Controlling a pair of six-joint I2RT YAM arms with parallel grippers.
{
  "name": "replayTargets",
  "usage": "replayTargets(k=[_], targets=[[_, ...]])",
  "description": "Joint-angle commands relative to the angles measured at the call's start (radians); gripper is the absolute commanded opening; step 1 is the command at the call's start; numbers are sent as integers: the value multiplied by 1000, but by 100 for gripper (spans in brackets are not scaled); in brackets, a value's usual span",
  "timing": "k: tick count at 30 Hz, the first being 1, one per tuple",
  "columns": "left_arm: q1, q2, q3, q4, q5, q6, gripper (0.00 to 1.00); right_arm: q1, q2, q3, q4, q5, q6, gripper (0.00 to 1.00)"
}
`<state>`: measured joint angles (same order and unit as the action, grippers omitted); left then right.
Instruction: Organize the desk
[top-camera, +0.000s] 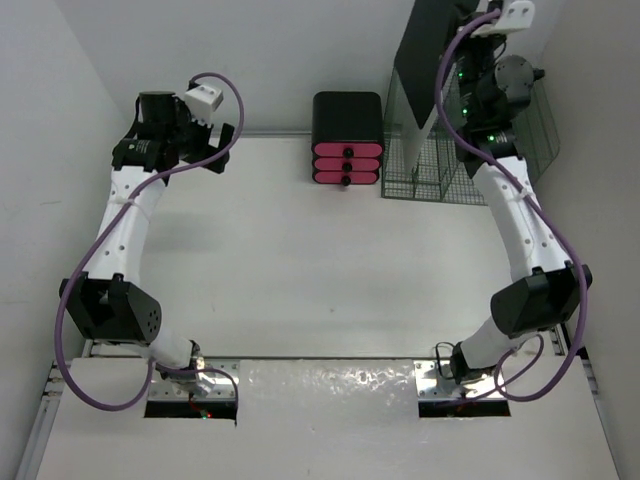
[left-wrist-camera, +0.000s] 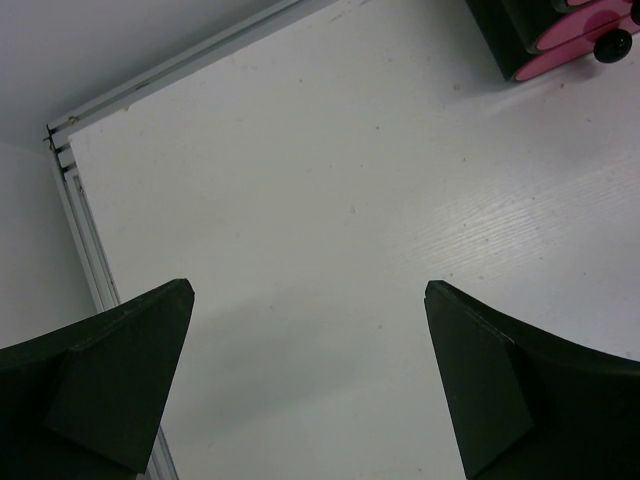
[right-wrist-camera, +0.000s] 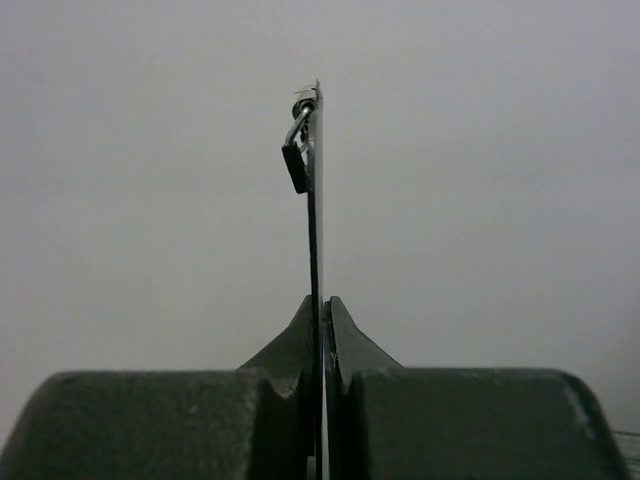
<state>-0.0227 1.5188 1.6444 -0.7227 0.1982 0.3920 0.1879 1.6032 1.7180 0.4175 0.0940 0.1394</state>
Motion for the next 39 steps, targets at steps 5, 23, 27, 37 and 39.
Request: replayTargets(k=[5, 23, 27, 37, 39], targets=[[0, 12, -3, 57, 9, 5, 100, -105, 60, 143, 148, 142, -18, 0], [0, 57, 0, 43, 4, 18, 100, -171, 305, 172, 367, 158, -116, 0], [0, 52, -1, 42, 10, 21, 99, -173, 351, 147, 434, 185, -132, 0], [0, 63, -21, 45, 6, 25, 100, -173, 420, -13, 558, 119, -103, 0], [0, 64, -21, 45, 4, 27, 100, -173, 431, -41, 586, 119, -119, 0]])
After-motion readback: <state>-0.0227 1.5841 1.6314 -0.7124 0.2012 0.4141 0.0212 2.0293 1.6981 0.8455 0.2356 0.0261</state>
